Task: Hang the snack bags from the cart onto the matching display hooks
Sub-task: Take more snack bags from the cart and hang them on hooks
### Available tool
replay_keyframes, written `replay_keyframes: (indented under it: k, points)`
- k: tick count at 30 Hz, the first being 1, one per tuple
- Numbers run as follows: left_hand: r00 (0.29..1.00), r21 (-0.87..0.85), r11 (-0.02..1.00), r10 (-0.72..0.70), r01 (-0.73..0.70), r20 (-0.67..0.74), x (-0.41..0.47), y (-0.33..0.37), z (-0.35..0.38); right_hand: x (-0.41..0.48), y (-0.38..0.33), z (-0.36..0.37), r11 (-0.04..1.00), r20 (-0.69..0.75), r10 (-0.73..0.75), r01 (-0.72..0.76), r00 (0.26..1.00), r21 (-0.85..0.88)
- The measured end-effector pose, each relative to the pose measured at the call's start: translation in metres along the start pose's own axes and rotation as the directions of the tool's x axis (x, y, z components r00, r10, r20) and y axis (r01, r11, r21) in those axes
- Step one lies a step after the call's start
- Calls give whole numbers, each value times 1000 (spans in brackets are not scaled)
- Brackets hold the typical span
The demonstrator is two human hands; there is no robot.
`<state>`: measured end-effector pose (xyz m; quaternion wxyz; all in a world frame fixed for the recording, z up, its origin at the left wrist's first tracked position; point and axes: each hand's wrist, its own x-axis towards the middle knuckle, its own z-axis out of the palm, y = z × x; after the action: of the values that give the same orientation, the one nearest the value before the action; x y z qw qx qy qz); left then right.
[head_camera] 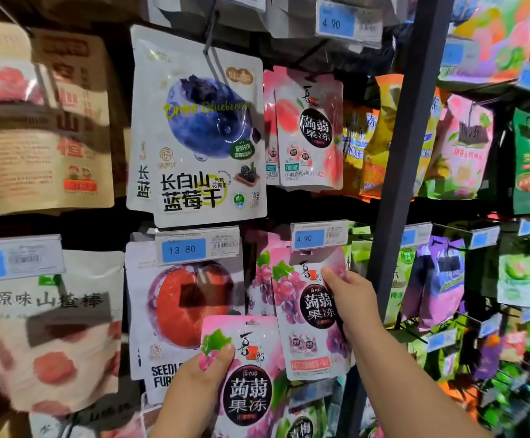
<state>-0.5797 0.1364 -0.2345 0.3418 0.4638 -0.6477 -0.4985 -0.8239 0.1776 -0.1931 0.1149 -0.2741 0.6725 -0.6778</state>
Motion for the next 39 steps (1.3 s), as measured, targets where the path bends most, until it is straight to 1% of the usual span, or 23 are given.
replay_keyframes:
  k: [3, 5, 9, 13, 16, 21, 24, 28, 33, 36, 39]
  points:
    - [1000, -13, 1000, -23, 23, 2, -1, -3, -4, 2, -1, 6, 1000, -14, 8, -8, 1000, -22]
    - [1000, 4, 1000, -7, 7, 2, -3, -4, -7, 5, -1, 10, 999, -31, 7, -9, 1000, -40]
    - [1000, -37, 999, 3, -3, -6, -5, -5, -11, 9, -2, 19, 996, -39, 23, -26, 999, -82]
    - [1000, -37, 999, -10, 10, -18, -9, -3, -17, 15, -4, 25, 984, -70, 42, -54, 997, -172]
    - [1000, -22, 1000, 3, -3, 6, -15, -9, -23, 22, -4, 31, 971, -88, 38, -57, 995, -233]
    - [999, -24, 999, -23, 24, 40, -12, -8, -21, 23, -2, 43, 944, -116, 22, -59, 993, -325]
    - [999, 7, 999, -47, 47, 24, -7, -5, -16, 19, -3, 48, 945, -132, 2, -45, 991, -323]
    - [999, -32, 999, -36, 38, 34, -6, -6, -14, 13, 5, 49, 956, -126, -21, -17, 992, -294]
    - [995, -85, 995, -49, 57, 86, -5, -4, -10, -7, 10, 38, 976, -128, -40, 12, 991, -216]
    - [993, -83, 995, -38, 48, 111, -6, -2, -5, -24, 14, 28, 974, -159, -125, 91, 979, -208]
    - [989, -168, 983, -46, 69, 137, -4, 1, 5, -45, 16, 18, 966, -182, -245, 223, 952, -134]
